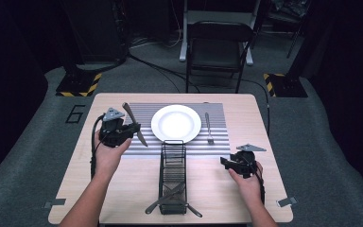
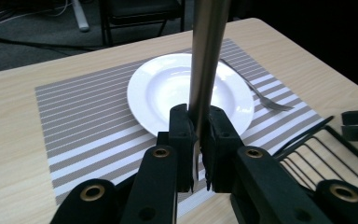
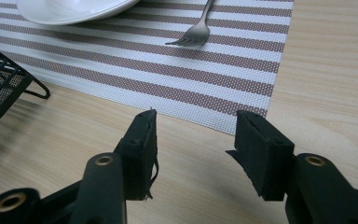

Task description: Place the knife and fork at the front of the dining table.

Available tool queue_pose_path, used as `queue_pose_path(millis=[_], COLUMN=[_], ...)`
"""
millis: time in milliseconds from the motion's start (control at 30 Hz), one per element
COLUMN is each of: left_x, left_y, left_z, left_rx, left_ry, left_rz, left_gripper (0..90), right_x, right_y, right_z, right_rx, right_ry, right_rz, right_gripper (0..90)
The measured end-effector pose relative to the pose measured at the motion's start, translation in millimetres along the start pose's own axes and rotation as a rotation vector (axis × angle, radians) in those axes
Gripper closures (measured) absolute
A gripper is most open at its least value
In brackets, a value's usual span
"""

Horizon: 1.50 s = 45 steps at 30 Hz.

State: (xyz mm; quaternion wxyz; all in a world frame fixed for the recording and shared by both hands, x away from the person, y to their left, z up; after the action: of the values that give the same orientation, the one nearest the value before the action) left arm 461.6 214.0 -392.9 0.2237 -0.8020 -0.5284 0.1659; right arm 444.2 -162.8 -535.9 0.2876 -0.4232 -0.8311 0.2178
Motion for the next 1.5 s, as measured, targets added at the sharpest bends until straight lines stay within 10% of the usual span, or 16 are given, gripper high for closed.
queue_pose_path(millis=[1500], left_x=[47.4], left_y=[29.7], left_z=[58.2], left_rx=[0.086], left_ry=[-0.079], left_rz=[-0.139], left_gripper=[82.6], right_x=[0.5], right_y=[0.6], right_z=[0.3], right_rx=[-0.005], right_ry=[0.01], right_rz=[-0.007], right_gripper=[48.6])
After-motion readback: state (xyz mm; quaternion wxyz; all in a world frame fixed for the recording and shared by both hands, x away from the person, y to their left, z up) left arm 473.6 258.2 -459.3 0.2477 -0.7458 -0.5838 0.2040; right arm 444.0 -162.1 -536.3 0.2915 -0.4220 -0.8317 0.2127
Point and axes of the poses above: each handheld gripper's, and its own axes: y roughly forward along the jaws, z roughly out of its underside, x roughly to its left, the point moved 6 cm from there along y, roughly forward along the jaws, and after that the axes turned 9 degrees about -z, right-handed, at the moved point
